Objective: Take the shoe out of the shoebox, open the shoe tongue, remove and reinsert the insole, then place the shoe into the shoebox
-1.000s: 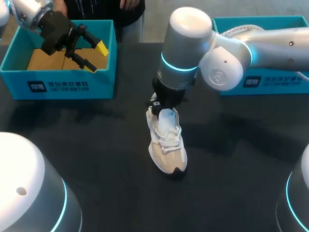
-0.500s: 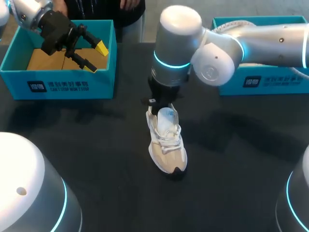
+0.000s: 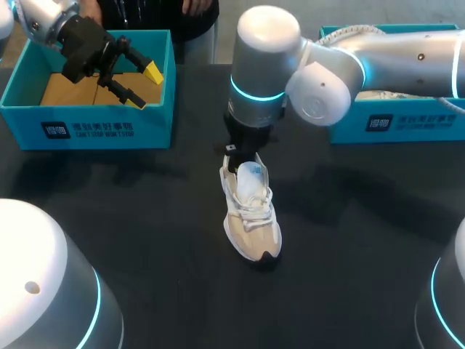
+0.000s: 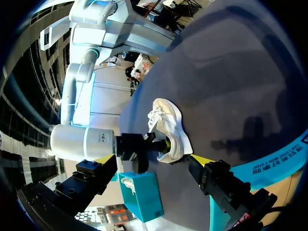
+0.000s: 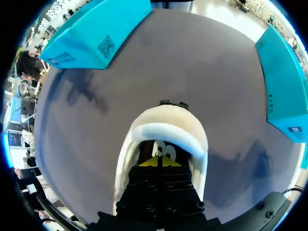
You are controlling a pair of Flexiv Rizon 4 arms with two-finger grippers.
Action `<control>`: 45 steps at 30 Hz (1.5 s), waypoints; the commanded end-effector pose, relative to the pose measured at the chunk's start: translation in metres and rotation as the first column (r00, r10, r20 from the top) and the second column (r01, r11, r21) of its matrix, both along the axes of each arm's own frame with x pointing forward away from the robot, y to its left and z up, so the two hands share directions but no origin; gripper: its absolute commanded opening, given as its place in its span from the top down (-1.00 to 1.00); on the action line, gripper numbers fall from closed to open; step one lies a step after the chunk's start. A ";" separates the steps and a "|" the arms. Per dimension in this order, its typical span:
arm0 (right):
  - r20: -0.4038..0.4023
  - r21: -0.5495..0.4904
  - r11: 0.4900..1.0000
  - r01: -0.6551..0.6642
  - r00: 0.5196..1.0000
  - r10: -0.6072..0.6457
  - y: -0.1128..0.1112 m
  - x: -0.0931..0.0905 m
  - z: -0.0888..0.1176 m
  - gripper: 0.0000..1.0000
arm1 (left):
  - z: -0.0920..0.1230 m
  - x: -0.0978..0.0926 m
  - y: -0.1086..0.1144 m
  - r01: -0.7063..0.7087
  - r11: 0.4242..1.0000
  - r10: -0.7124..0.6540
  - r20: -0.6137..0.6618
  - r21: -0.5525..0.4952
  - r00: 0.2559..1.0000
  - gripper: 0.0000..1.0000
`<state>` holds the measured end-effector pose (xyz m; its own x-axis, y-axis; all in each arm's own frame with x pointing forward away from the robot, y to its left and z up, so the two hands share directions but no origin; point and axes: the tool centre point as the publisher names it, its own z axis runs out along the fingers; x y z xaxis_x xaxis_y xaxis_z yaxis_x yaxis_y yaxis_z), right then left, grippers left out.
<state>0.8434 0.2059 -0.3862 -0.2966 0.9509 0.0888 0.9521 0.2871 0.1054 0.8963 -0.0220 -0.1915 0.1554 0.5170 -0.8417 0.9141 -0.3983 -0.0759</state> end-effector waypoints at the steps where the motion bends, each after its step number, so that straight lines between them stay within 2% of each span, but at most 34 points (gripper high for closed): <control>1: -0.012 0.000 1.000 0.001 1.000 -0.001 0.006 0.006 -0.015 1.00 | 0.000 0.000 0.000 0.001 1.000 -0.001 0.001 0.002 1.000 -1.00; 7: -0.016 -0.023 1.000 0.010 1.000 -0.010 0.007 0.006 -0.010 1.00 | 0.000 0.000 0.000 0.001 1.000 -0.001 0.001 0.002 1.000 -1.00; 15: 0.063 -0.092 0.996 0.017 0.998 -0.012 0.005 0.013 0.012 1.00 | 0.000 0.000 0.000 0.001 1.000 -0.001 0.001 0.002 1.000 -1.00; 19: 0.055 -0.098 0.995 0.016 0.998 -0.010 0.003 0.022 0.004 1.00 | 0.000 0.000 0.000 0.001 1.000 -0.001 0.001 0.002 1.000 -1.00; 25: 0.022 -0.098 0.995 0.013 1.000 -0.011 0.006 0.024 -0.009 1.00 | 0.000 0.000 0.000 0.001 1.000 -0.001 0.001 0.002 1.000 -1.00; 35: -0.021 -0.104 0.994 0.015 1.000 -0.017 0.013 0.014 -0.013 1.00 | 0.000 0.000 0.000 0.001 1.000 -0.001 0.001 0.002 1.000 -1.00; 45: -0.093 -0.178 0.984 0.020 0.995 -0.037 0.011 -0.007 0.024 1.00 | 0.000 0.000 0.000 0.001 1.000 -0.001 0.001 0.002 1.000 -1.00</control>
<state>0.8358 0.2148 -0.3756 -0.2674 0.9630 -0.0330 0.9634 0.2666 -0.0265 0.8963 -0.0219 -0.1914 0.1554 0.5171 -0.8417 0.9141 -0.3983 -0.0759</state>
